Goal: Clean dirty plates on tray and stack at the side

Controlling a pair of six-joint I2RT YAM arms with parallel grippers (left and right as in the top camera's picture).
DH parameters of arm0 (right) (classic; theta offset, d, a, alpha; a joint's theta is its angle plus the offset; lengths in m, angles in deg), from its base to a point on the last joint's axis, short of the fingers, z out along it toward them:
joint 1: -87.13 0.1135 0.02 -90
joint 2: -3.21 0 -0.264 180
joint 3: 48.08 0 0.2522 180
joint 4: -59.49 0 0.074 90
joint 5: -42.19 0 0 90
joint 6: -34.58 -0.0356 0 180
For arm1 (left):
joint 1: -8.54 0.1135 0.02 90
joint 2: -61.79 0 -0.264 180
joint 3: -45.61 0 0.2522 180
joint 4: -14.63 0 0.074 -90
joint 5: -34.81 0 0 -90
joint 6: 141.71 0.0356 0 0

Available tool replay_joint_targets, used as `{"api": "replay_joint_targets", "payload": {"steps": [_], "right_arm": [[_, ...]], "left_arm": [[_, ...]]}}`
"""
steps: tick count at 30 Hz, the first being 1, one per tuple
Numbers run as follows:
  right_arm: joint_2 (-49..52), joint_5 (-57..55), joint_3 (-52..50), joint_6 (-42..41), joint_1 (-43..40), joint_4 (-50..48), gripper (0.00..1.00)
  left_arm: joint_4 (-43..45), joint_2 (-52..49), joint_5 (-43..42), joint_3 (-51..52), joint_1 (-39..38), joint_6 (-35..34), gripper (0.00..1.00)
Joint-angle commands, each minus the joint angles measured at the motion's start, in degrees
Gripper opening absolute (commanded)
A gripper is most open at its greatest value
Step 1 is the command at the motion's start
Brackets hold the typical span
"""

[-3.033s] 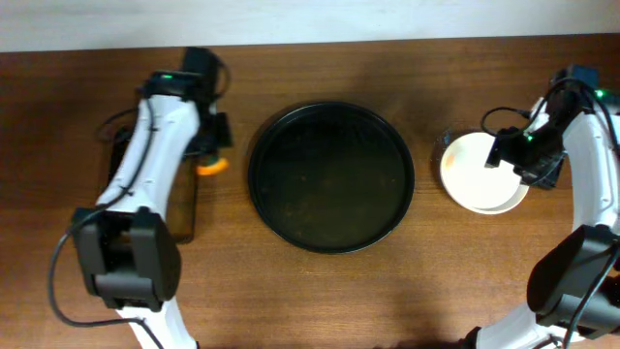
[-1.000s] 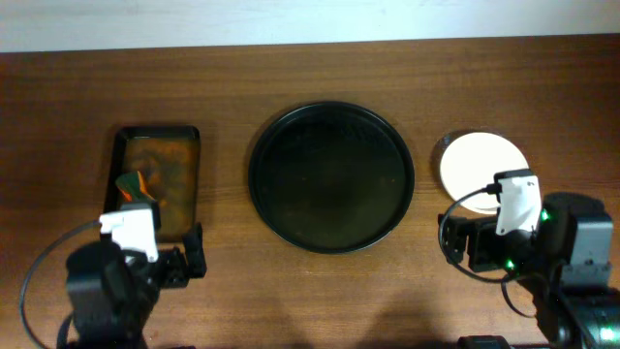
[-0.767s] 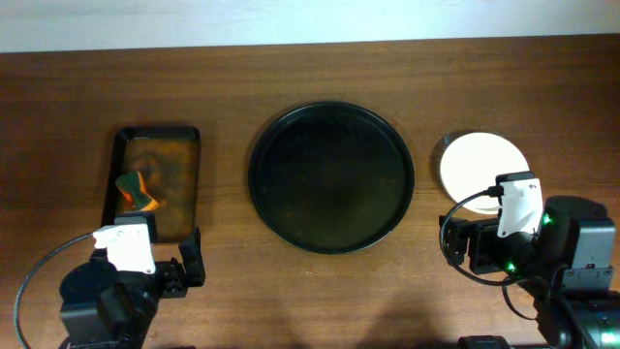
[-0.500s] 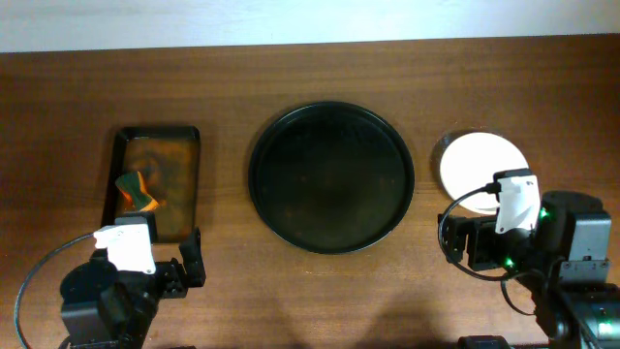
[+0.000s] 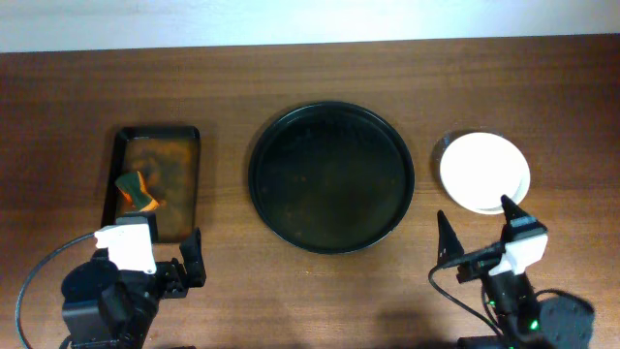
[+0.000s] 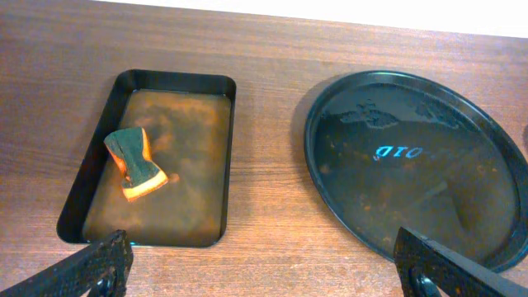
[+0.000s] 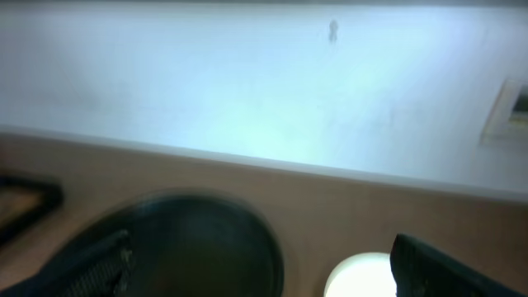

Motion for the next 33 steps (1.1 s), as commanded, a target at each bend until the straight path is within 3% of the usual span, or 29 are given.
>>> {"api": "replay_joint_targets", "payload": {"steps": [1, 4, 8, 10, 16, 33], "right_arm": [[-6.91, -1.51, -9.84, -0.09, 0.52, -9.33, 0.99], [-8.52, -3.02, -17.70, -0.07, 0.52, -21.70, 0.99], [-8.57, -6.08, -23.43, -0.04, 0.48, -29.22, 0.99], [-8.57, -7.78, -25.55, 0.26, 0.48, -28.76, 0.99], [-8.57, -7.98, -25.44, 3.98, 0.48, -12.33, 0.99], [-8.33, -7.98, -25.46, 4.00, 0.48, -12.70, 0.99]], "left_arm": [[0.11, 0.13, -0.59, 0.17, 0.22, 1.25, 0.99], [0.11, 0.13, -0.59, 0.17, 0.22, 1.25, 0.99], [0.11, 0.13, -0.59, 0.17, 0.22, 1.25, 0.99], [0.11, 0.13, -0.59, 0.17, 0.22, 1.25, 0.99], [0.11, 0.13, -0.59, 0.17, 0.22, 1.25, 0.99], [0.11, 0.13, -0.59, 0.17, 0.22, 1.25, 1.00]]}}
